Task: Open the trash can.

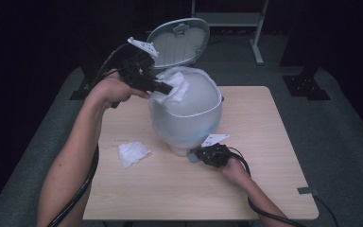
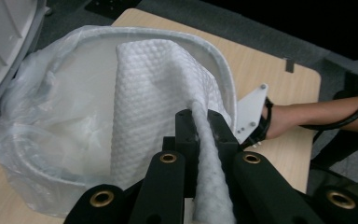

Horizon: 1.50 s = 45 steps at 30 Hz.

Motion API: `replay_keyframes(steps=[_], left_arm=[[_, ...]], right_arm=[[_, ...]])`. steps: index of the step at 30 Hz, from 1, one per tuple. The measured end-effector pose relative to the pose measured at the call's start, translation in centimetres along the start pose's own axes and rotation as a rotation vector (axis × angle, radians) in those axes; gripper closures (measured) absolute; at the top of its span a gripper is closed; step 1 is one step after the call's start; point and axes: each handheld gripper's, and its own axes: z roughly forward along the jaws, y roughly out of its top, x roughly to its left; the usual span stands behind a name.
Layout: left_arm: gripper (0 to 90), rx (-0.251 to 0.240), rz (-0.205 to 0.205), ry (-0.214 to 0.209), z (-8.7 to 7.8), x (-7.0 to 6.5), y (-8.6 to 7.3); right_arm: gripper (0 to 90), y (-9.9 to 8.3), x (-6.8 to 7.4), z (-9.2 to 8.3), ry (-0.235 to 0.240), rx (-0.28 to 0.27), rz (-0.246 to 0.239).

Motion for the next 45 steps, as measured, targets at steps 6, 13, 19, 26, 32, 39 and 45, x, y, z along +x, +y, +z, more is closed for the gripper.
replay_keyframes(steps=[6, 13, 19, 26, 32, 39, 45], left_arm=[[85.6, 0.008, 0.006, -0.007, 0.9, 0.2, 0.8], [85.4, 0.021, 0.014, -0.009, 1.9, 0.5, 1.4], [85.4, 0.033, 0.02, -0.022, 3.0, 0.7, 2.0], [85.2, 0.047, 0.017, -0.028, 4.4, 1.0, 2.4], [85.1, 0.062, 0.016, -0.044, 5.4, 1.2, 2.4], [85.1, 0.067, 0.006, -0.046, 6.5, 1.6, 2.4], [76.0, 0.074, -0.005, -0.027, 7.3, 1.9, 2.4]], right_arm=[[80.5, 0.0, 0.0, 0.0, -0.002, 0.0, 0.001], [80.6, 0.0, 0.0, 0.0, -0.002, -0.001, 0.004], [80.6, 0.0, 0.0, 0.0, -0.001, -0.001, 0.001], [80.6, 0.0, -0.1, 0.0, 0.003, 0.001, -0.001], [80.6, 0.0, 0.0, 0.0, -0.002, 0.002, -0.005], [80.6, 0.0, 0.0, 0.0, -0.001, 0.002, -0.006], [80.5, 0.0, 0.0, 0.0, 0.0, 0.002, -0.006]])
